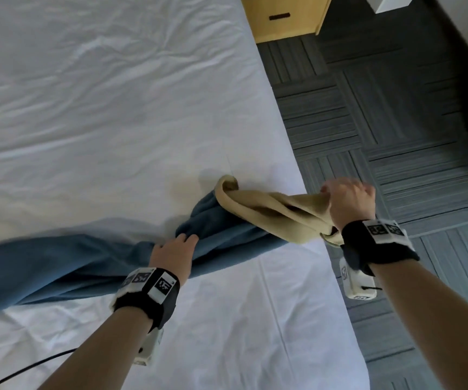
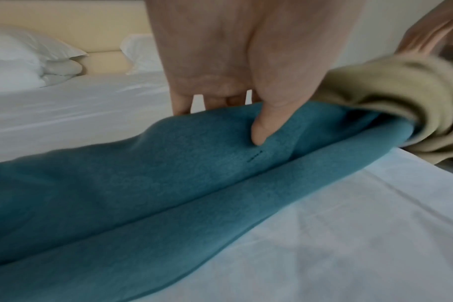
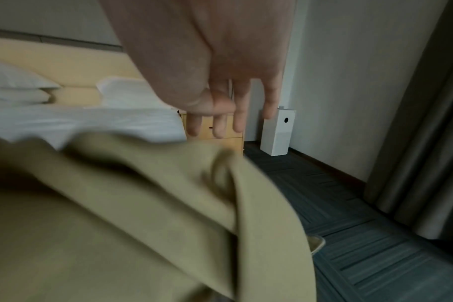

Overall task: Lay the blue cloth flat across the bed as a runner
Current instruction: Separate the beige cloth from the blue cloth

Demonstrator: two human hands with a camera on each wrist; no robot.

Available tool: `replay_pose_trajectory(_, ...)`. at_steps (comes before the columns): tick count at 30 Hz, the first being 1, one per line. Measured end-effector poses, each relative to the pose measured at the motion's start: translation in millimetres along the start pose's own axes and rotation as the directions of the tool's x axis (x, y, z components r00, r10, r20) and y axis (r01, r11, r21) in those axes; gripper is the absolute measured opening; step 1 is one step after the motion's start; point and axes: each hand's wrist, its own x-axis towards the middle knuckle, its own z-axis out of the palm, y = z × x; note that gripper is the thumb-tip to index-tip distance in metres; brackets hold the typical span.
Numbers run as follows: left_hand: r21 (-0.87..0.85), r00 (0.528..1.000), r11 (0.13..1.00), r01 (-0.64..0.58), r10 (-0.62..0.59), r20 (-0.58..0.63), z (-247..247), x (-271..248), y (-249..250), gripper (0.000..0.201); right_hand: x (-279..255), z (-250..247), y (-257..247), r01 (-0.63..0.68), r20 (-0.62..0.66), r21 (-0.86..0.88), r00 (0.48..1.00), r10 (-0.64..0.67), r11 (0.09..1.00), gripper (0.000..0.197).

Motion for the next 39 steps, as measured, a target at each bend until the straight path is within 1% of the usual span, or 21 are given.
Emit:
replay_pose_trajectory(1,-0.016,1.000,1.000,-0.004,0.004,-0.017,-1,-1,-3,0.032,3,-2,-4,0.004,-0.053,0.046,0.999,-0.002,0.999,0.037)
replay_pose_trajectory(2,-0.033,0.999,0.999,-0.009,0.008,-0.036,-1,-3,-5,0.032,3,-4,-11,0.035,-0.069,0.066,0.997,-0.030,0.997,0.043)
replay_pose_trajectory(3,-0.046,0.998,0.999,-0.015,0.012,-0.064,1,-6,-7,0.035,1,-5,-20,0.080,-0.070,0.084,0.995,-0.075,0.993,0.047)
replay_pose_trajectory(5,-0.068,0.990,0.997,-0.028,0.018,-0.140,5,-13,-13,0.046,-12,-1,-46,0.197,-0.086,0.117,0.979,-0.187,0.973,0.048)
replay_pose_trajectory(7,-0.101,0.979,0.995,-0.028,0.006,-0.203,8,-24,-22,0.054,-32,9,-76,0.331,-0.070,0.094,0.943,-0.325,0.939,0.045)
replay_pose_trajectory(9,-0.139,0.970,0.990,-0.009,-0.025,-0.241,11,-37,-36,0.058,-54,20,-109,0.409,-0.017,0.112,0.912,-0.410,0.905,0.045)
replay_pose_trajectory(11,-0.184,0.965,0.983,0.028,-0.075,-0.250,15,-50,-57,0.059,-77,32,-141,0.476,-0.011,0.192,0.875,-0.483,0.858,0.045)
replay_pose_trajectory(12,-0.203,0.963,0.978,0.052,-0.103,-0.249,19,-57,-71,0.060,-88,38,-157,0.517,-0.010,0.208,0.850,-0.526,0.831,0.044)
replay_pose_trajectory(15,-0.258,0.953,0.957,0.136,-0.198,-0.230,35,-80,-117,0.062,-112,52,-203,0.597,0.059,0.211,0.783,-0.619,0.774,0.041)
replay_pose_trajectory(18,-0.341,0.937,0.917,0.204,-0.285,-0.205,57,-106,-166,0.061,-131,57,-251,0.627,0.094,0.188,0.754,-0.649,0.756,0.043)
replay_pose_trajectory(21,-0.377,0.927,0.892,0.248,-0.332,-0.176,84,-134,-212,0.059,-154,60,-302,0.658,0.092,0.120,0.738,-0.668,0.743,0.044)
replay_pose_trajectory(23,-0.394,0.924,0.880,0.266,-0.349,-0.158,102,-152,-242,0.059,-170,65,-339,0.683,0.083,0.095,0.720,-0.689,0.724,0.044)
replay_pose_trajectory(27,-0.414,0.935,0.874,0.253,-0.331,-0.126,133,-182,-307,0.058,-207,87,-416,0.701,0.121,0.127,0.691,-0.713,0.701,0.044)
replay_pose_trajectory(31,-0.452,0.940,0.859,0.240,-0.323,-0.115,155,-212,-381,0.057,-241,106,-502,0.696,0.138,0.152,0.688,-0.712,0.702,0.046)
replay_pose_trajectory(34,-0.474,0.928,0.839,0.267,-0.356,-0.108,166,-226,-440,0.055,-252,117,-567,0.701,0.145,0.138,0.685,-0.714,0.700,0.054)
replay_pose_trajectory(37,-0.544,0.918,0.783,0.302,-0.394,-0.057,176,-234,-485,0.053,-248,124,-619,0.694,0.164,0.112,0.693,-0.702,0.711,0.067)
replay_pose_trajectory(39,-0.605,0.912,0.729,0.319,-0.411,-0.014,182,-234,-503,0.052,-240,127,-643,0.685,0.189,0.072,0.705,-0.684,0.725,0.075)
